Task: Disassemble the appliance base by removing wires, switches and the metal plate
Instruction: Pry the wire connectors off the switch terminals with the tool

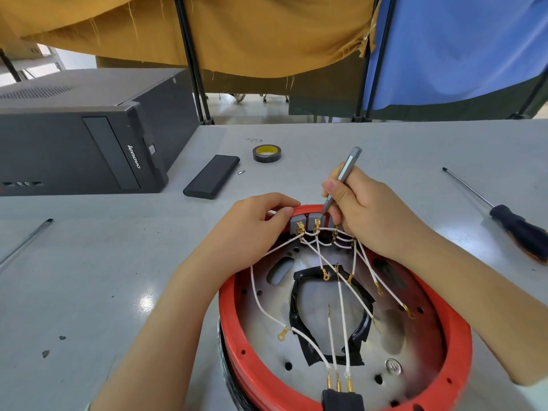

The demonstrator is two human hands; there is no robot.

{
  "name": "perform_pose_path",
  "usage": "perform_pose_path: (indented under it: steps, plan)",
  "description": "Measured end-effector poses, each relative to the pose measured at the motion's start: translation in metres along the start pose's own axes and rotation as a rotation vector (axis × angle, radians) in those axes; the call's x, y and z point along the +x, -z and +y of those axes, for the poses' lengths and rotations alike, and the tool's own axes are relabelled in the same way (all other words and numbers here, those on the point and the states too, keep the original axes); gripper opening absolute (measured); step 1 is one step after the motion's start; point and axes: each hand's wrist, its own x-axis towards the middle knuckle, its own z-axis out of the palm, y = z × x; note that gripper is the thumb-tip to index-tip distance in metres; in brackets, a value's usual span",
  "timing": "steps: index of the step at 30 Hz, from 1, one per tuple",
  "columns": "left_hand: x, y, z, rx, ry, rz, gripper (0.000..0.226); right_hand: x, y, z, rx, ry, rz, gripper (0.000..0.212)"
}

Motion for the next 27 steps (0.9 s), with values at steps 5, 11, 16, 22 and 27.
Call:
perform_pose_path:
  steps: [5,11,16,22,27]
  plan:
    - [0.0,0.0,0.001,-0.001,-0.004,-0.002,0.025,0.0,0.0,-0.001,-0.061,0.014,0.014,0.018]
    - [0.0,0.0,0.001,0.006,-0.005,-0.001,0.025,-0.006,-0.001,-0.009,-0.262,0.13,-0.006,0.021]
    - [-0.001,0.0,0.001,0.003,0.001,-0.002,0.024,0.008,0.001,-0.007,-0.127,-0.027,-0.034,0.017]
    - [-0.001,0.001,0.001,0.012,-0.006,-0.006,0.025,0.028,0.004,-0.009,0.005,-0.178,-0.137,0.024]
    - [0.0,0.001,0.001,0.004,-0.002,-0.007,0.025,0.014,0.001,-0.002,-0.072,-0.035,-0.041,0.022]
